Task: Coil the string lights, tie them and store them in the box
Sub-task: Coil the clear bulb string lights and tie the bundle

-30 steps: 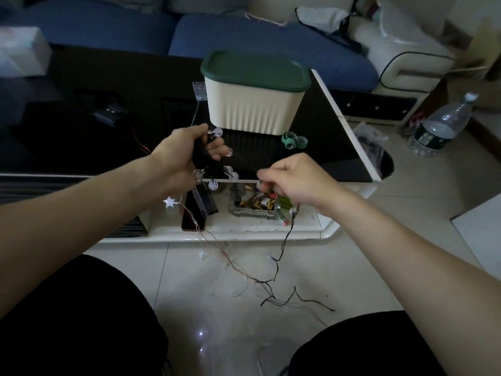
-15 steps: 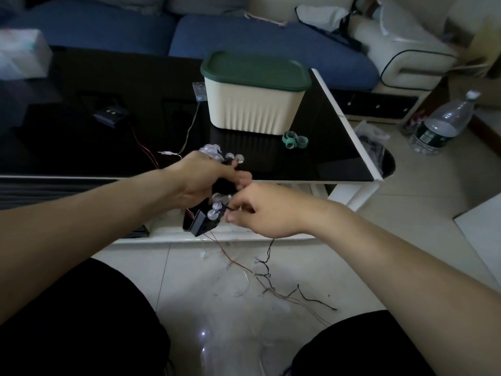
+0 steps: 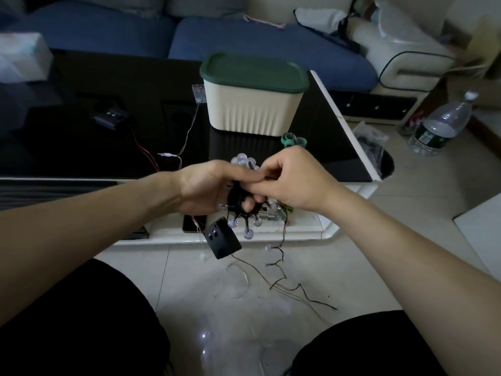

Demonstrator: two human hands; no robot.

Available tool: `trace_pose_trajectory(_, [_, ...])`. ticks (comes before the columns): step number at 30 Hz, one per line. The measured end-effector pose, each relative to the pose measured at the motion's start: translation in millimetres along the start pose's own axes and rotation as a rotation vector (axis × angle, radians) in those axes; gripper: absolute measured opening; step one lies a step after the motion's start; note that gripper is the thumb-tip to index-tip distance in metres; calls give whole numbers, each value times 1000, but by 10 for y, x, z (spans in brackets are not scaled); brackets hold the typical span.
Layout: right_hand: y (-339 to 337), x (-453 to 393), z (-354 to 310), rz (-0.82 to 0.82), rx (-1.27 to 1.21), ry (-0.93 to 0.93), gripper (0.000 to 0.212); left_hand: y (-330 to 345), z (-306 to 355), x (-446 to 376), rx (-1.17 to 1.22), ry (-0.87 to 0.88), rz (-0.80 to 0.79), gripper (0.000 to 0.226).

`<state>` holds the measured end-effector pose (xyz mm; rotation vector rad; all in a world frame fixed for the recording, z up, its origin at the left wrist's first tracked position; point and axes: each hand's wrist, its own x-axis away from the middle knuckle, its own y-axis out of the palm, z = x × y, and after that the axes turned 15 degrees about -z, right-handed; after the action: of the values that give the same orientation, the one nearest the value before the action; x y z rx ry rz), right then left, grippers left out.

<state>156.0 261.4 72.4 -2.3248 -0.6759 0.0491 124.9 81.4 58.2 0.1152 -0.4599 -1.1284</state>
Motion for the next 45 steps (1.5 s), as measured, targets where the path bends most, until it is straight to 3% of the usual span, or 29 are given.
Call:
trace_pose_trajectory(3, [30,-21,11,76,19,7,15,-42,-27,5,-33,49,57,23])
trace_pose_trajectory(7, [3,-38,70,197,-27,64,30,-75,-57,-35,40,164,149,43])
trace_pose_trajectory(11, [-25,-38,114,0,-249,47,9,-72,-55,-43,65,179,188,23])
trace_pose_trajectory(13, [-60,-20,148,-67,-369,39,16,-102,-61,-39,81,170,225,10])
trace_pose_trajectory(15, [-78,-16,178,-84,-326,34,27,-137,-68,-33,89,158,252,6])
trace_pose_trajectory(18, [15,-35,179,-31,-204,37,31,-147,-76,-26,123,143,248,8])
trace_pose_trajectory(26, [118,-107,203,87,-320,38,35,-176,-83,-42,184,147,304,14])
trace_pose_trajectory(31, [51,-112,213,62,-343,45,29,-155,-91,-59,75,116,398,41])
trace_pose_trajectory(35, [4,-100,254,-20,-303,3,18,-79,-75,-15,-96,24,359,33])
trace_pose_trajectory(39, [-14,-88,277,14,-275,2,6,17,-50,5,-111,42,274,40])
trace_pose_trajectory(45, [-58,-77,248,-61,-425,2,13,-25,-39,-40,-59,91,348,38])
